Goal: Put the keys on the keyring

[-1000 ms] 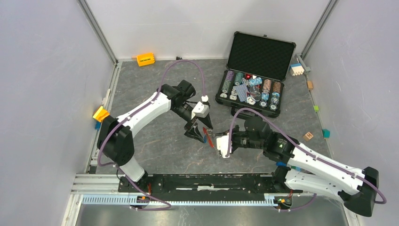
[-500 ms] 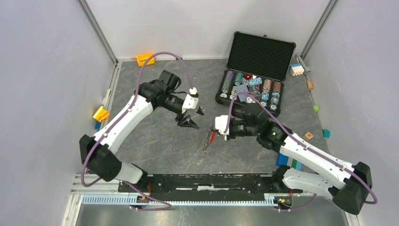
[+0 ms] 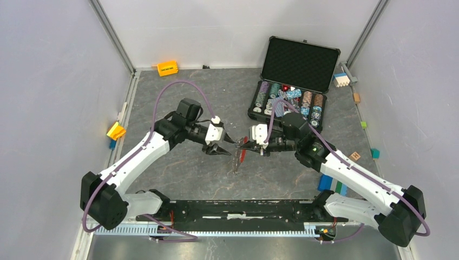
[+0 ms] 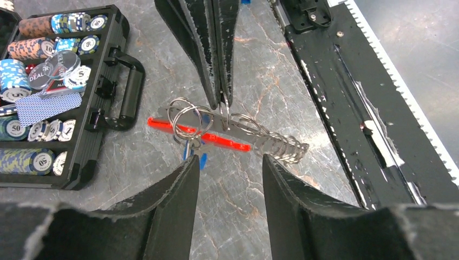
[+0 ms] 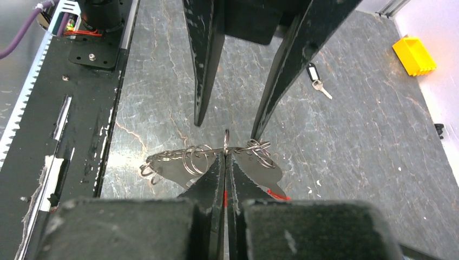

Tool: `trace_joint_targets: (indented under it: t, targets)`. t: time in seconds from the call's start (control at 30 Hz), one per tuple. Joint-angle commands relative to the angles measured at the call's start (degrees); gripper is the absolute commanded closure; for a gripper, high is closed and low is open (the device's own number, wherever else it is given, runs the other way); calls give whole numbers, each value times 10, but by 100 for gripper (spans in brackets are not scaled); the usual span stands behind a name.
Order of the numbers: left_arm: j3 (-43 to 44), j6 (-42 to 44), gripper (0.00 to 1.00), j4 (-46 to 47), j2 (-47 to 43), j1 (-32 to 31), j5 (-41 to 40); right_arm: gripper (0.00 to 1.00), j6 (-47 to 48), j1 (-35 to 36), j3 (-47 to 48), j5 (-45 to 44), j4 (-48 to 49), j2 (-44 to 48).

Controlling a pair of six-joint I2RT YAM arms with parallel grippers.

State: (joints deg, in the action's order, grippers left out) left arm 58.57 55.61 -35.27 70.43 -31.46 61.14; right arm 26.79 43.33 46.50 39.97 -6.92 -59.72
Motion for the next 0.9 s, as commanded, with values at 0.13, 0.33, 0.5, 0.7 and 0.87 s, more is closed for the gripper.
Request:
trace_joint_targets:
  t: [0.13, 0.33, 0.5, 0.7, 0.87]
  targets:
    - [-38, -122, 53, 184, -14, -14, 20, 100, -32, -14, -4, 38, 65, 1]
    - [-55, -152, 64, 217, -31, -15, 19, 100, -48, -23, -11, 49, 93, -4]
    - [-62, -153, 67, 217, -41, -15, 24, 100, -54, -29, -14, 48, 98, -5]
    - [-69, -148, 68, 217, -47, -15, 37, 100, -64, -38, -17, 56, 105, -8]
    - [-69, -144, 67, 218, -51, -15, 30, 100, -65, -44, -20, 70, 107, -10]
